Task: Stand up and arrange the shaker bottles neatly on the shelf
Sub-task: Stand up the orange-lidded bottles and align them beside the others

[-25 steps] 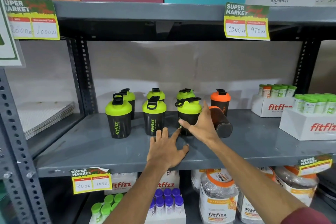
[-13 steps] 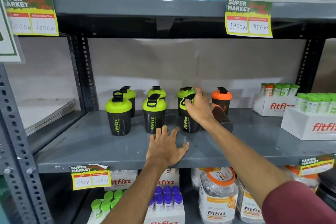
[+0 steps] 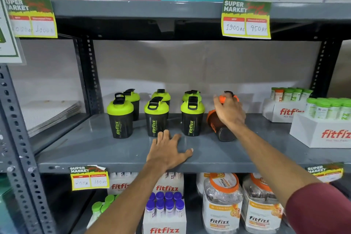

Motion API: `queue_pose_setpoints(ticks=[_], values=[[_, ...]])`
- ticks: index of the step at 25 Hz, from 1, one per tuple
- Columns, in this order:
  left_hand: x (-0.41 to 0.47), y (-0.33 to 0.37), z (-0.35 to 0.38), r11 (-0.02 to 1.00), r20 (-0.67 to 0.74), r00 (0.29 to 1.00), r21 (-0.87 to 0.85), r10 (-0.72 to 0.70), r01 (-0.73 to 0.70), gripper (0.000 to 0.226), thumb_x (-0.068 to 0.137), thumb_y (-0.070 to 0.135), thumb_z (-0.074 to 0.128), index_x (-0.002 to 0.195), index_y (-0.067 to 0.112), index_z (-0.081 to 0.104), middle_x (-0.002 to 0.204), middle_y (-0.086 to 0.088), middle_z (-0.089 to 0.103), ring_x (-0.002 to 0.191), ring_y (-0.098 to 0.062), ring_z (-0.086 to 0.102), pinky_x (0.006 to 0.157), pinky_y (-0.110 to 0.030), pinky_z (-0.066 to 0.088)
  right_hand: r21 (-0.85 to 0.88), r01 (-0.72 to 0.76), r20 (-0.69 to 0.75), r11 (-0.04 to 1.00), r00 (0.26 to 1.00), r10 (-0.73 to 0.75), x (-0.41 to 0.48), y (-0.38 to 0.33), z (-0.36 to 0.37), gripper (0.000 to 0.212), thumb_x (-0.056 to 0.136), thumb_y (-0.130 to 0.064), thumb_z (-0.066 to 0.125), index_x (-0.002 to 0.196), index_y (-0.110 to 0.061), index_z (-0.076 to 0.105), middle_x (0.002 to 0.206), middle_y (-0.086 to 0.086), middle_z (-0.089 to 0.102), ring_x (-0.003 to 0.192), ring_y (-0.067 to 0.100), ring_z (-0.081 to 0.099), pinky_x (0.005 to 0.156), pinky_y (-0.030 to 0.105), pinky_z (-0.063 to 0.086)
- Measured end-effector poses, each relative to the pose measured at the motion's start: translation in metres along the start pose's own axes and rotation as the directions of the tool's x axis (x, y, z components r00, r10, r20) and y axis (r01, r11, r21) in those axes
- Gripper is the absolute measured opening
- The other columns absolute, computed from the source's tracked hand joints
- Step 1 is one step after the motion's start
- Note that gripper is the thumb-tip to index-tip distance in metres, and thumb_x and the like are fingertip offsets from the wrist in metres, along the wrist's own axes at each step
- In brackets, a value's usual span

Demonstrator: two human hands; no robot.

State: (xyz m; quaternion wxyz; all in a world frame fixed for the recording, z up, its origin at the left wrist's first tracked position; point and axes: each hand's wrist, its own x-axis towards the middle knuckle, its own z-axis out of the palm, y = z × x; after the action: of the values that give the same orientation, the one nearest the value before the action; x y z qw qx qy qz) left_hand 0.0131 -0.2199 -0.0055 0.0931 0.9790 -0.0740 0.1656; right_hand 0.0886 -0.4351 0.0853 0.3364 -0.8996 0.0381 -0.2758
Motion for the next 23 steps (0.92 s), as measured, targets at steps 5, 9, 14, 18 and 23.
queue_pose_setpoints(ticks=[5, 9, 14, 18, 23], values=[[-0.003, 0.052, 0.006, 0.994, 0.081, 0.993, -0.08, 0.081, -0.075, 0.077, 0.084, 0.076, 0.045, 0.143, 0.028, 0.048, 0.126, -0.002, 0.04, 0.128, -0.024, 0.034, 0.107, -0.043, 0.032, -0.081, -0.228, 0.362, 0.97, 0.9, 0.242, 0.0, 0.041, 0.011, 0.1, 0.073, -0.072, 0.064, 0.148, -0.012, 0.036, 0.141, 0.016, 0.053, 0.128, 0.037, 0.052, 0.102, 0.044, 0.046], [0.011, 0.092, 0.009, 0.985, 0.121, 0.983, -0.125, 0.137, -0.122, 0.073, 0.087, 0.07, 0.052, 0.144, 0.025, 0.049, 0.128, -0.005, 0.041, 0.128, -0.026, 0.035, 0.108, -0.044, 0.034, 0.289, -0.216, 0.267, 0.933, 0.954, 0.138, -0.002, 0.059, 0.009, 0.089, 0.082, -0.053, 0.071, 0.151, -0.017, 0.028, 0.137, 0.016, 0.056, 0.123, 0.037, 0.056, 0.104, 0.046, 0.045], [0.016, 0.113, 0.025, 0.99, 0.063, 0.988, -0.034, 0.141, -0.139, 0.07, 0.09, 0.072, 0.038, 0.142, 0.025, 0.044, 0.135, -0.008, 0.038, 0.126, -0.026, 0.037, 0.106, -0.044, 0.032, 0.44, -0.032, 0.114, 0.897, 0.993, -0.02, -0.008, 0.087, -0.006, 0.099, 0.078, -0.025, 0.083, 0.151, -0.021, 0.016, 0.141, 0.008, 0.049, 0.125, 0.026, 0.051, 0.104, 0.039, 0.045], [0.014, 0.112, 0.03, 0.988, 0.02, 0.988, 0.032, 0.152, -0.153, 0.07, 0.092, 0.071, 0.029, 0.142, 0.025, 0.043, 0.14, -0.01, 0.039, 0.126, -0.027, 0.038, 0.106, -0.046, 0.033, 0.489, -0.036, 0.149, 0.871, 0.988, -0.043, -0.008, 0.1, -0.005, 0.104, 0.076, -0.017, 0.085, 0.15, -0.03, 0.012, 0.138, 0.003, 0.044, 0.123, 0.021, 0.047, 0.096, 0.03, 0.04], [0.011, 0.115, 0.028, 0.988, 0.03, 0.99, 0.067, 0.135, -0.137, 0.07, 0.093, 0.071, 0.028, 0.144, 0.025, 0.043, 0.141, -0.009, 0.039, 0.128, -0.027, 0.038, 0.107, -0.047, 0.032, 0.526, -0.126, 0.222, 0.841, 0.975, 0.007, -0.015, 0.111, -0.01, 0.121, 0.072, -0.035, 0.088, 0.156, -0.035, 0.0, 0.157, 0.004, 0.034, 0.144, 0.028, 0.034, 0.115, 0.047, 0.031]])
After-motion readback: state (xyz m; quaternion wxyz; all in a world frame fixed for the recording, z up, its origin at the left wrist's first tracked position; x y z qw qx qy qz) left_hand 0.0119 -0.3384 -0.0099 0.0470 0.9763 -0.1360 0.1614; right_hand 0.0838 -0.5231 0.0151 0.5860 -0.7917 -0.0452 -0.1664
